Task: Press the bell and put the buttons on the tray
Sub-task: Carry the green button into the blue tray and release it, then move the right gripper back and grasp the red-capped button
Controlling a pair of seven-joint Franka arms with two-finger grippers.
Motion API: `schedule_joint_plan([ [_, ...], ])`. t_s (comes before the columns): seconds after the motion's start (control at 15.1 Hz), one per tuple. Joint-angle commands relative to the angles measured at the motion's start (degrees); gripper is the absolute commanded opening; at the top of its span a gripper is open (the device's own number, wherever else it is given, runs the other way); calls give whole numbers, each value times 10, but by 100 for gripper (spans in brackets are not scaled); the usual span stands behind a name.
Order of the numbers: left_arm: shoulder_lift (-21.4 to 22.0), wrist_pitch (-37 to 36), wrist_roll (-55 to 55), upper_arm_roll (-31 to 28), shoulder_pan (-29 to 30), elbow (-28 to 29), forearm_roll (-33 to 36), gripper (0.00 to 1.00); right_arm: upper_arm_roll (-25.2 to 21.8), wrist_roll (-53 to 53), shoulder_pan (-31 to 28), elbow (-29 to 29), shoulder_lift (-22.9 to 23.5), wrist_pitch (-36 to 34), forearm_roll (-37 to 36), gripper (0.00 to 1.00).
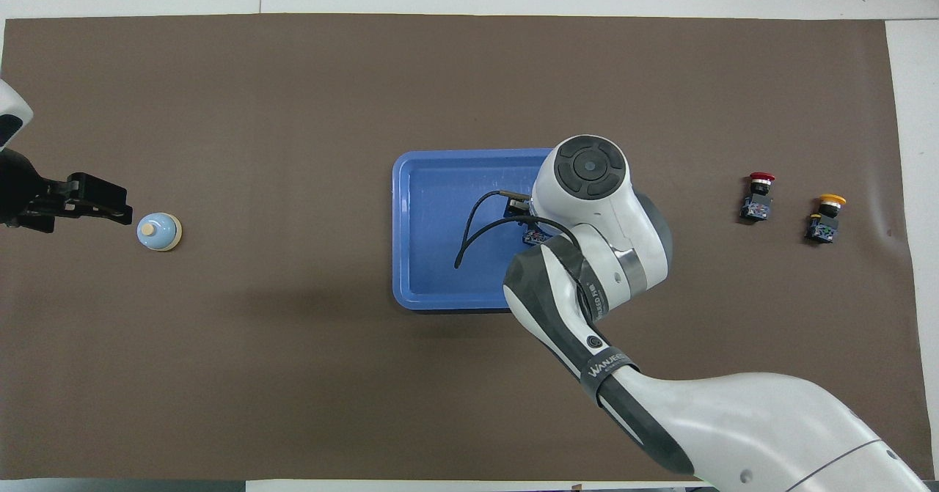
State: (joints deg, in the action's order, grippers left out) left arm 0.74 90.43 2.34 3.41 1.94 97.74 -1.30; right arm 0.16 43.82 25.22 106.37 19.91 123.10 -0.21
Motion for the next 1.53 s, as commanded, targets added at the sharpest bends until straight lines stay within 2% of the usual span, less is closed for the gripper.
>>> schedule_joint_plan([
  [0.0,9,6,4,-2,0,5,-2,100,3,-20,-42,-30,-39,-71,7,100],
  [0.27,9,6,4,-2,0,5,-2,100,-2,-166,-131,-33,-69,-104,-3,100],
  [0.53,9,6,4,-2,0,5,-2,100,-2,-322,-233,-6,-73,-91,-7,100],
  [0.66,8,6,4,-2,0,5,-2,100,-2,-355,-271,32,-82,-48,-15,100],
  [0.8,9,6,4,-2,0,5,-2,100,-2,-386,-305,106,-101,39,-15,100],
  [0.93,8,6,4,-2,0,5,-2,100,-2,-401,-326,158,-106,107,-15,100],
  [1.39,8,6,4,-2,0,5,-2,100,-1,-425,-349,164,-54,177,-15,100],
  [1.46,8,6,4,-2,0,5,-2,100,-1,-425,-348,164,-51,184,-15,91],
])
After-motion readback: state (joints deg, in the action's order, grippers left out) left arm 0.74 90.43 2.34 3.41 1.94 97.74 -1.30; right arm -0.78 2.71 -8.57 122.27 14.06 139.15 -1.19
